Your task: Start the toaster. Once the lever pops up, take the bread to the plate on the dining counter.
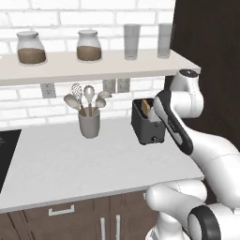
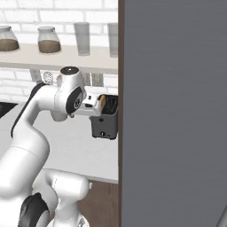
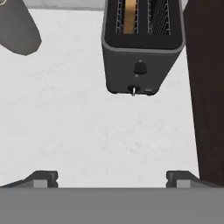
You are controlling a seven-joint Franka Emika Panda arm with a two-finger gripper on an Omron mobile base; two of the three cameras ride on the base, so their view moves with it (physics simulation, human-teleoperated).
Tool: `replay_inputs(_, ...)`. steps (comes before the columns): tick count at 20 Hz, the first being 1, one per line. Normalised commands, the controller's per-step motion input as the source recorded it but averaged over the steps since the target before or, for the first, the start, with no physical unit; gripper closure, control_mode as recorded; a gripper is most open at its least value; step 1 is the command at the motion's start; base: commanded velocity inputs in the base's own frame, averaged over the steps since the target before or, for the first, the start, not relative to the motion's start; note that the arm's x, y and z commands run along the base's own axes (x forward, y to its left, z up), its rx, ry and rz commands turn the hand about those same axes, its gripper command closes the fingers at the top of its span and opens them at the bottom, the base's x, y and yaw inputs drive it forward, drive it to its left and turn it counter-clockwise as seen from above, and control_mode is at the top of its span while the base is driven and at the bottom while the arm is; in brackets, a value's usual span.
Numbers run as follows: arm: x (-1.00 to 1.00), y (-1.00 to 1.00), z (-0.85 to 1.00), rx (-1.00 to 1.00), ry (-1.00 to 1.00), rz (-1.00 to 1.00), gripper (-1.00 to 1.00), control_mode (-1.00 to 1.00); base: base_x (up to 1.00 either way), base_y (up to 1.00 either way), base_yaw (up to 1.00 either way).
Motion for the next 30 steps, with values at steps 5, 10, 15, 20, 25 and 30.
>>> replay_inputs(5, 0.28, -0.01, -0.23, 0.00, -0.03, 0.00, -1.00, -1.00, 0.00, 0.00, 0.00)
replay_inputs(10, 0.41, -0.02, -0.04, 0.00, -0.01, -0.01, -1.00, -1.00, 0.00, 0.00, 0.00)
replay_inputs(15, 0.49, 0.00, -0.05, 0.00, 0.00, 0.00, -1.00, -1.00, 0.00, 0.00, 0.00)
replay_inputs(20, 0.28, 0.00, -0.08, 0.00, -0.01, 0.00, -1.00, -1.00, 0.00, 0.00, 0.00)
replay_inputs(25, 0.00, 0.00, -0.32, 0.00, -0.02, 0.00, -1.00, -1.00, 0.00, 0.00, 0.00)
replay_inputs(30, 0.01, 0.00, -0.44, 0.00, 0.00, 0.00, -1.00, -1.00, 0.00, 0.00, 0.00)
